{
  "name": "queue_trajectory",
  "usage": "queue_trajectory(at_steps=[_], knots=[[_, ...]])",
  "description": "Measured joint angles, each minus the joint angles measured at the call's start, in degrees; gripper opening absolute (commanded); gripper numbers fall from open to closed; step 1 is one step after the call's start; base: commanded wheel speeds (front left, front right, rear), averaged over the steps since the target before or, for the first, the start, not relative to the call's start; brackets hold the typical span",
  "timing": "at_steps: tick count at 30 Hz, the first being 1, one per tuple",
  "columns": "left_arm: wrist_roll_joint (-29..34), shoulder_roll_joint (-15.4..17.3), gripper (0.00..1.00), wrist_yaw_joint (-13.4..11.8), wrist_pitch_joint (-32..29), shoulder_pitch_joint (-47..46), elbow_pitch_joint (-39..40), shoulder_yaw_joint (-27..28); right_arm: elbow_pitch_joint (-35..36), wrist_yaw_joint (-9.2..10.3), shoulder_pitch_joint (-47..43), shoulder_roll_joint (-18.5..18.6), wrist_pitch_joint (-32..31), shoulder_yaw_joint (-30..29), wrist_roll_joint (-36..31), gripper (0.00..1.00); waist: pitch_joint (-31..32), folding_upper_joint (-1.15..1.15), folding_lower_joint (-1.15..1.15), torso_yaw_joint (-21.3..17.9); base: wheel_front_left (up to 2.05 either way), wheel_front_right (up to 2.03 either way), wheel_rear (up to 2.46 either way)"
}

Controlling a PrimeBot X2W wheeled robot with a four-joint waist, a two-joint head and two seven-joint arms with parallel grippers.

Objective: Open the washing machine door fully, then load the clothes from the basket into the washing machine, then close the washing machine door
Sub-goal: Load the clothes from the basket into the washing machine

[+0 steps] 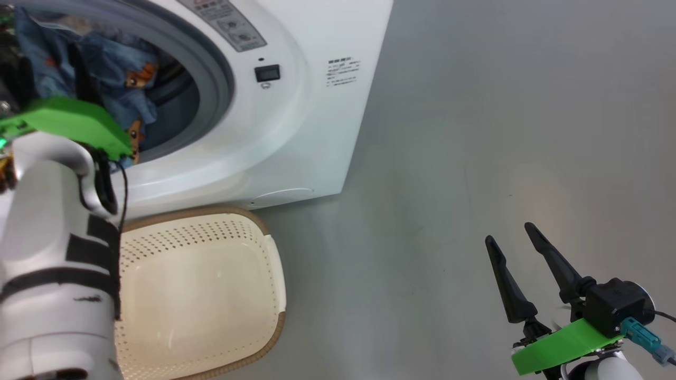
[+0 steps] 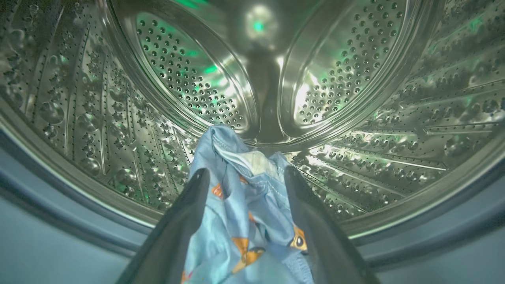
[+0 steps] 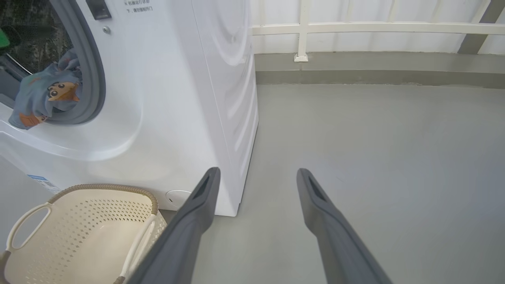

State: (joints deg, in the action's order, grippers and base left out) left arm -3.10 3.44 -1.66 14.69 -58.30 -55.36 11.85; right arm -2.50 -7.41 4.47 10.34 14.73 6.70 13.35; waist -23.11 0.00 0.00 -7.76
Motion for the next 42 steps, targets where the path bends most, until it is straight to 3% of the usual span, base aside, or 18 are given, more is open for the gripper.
queue_trajectory(at_steps=[8, 24, 31, 42], knots=[[-1.49, -1.13, 1.0, 2.33, 0.0, 6.03, 5.93, -1.35, 0.05, 0.0, -1.0, -0.57, 0.0, -1.27, 0.0, 1.0, 1.16, 0.0, 0.0, 2.7, 0.0, 0.0, 0.0], [-6.48, -2.31, 1.0, 4.48, -0.08, 26.02, 24.46, -7.36, 0.31, 0.01, -1.16, -1.02, 0.0, -2.56, 0.0, 1.0, 2.45, 0.0, 0.0, 6.35, 0.0, 0.0, 0.0], [-10.06, -2.3, 1.0, 3.0, -0.66, 35.71, 31.34, -11.55, 0.29, 0.0, -1.15, -0.98, 0.0, -2.43, 0.0, 1.0, 2.66, 0.0, 0.0, 6.26, 0.0, 0.0, 0.0], [-11.96, -2.03, 1.0, -0.18, -1.05, 47.91, 38.3, -12.33, 0.3, 0.0, -1.16, -0.88, 0.0, -2.4, 0.0, 1.0, 3.02, 0.0, 0.0, 5.69, 0.0, 0.0, 0.0]])
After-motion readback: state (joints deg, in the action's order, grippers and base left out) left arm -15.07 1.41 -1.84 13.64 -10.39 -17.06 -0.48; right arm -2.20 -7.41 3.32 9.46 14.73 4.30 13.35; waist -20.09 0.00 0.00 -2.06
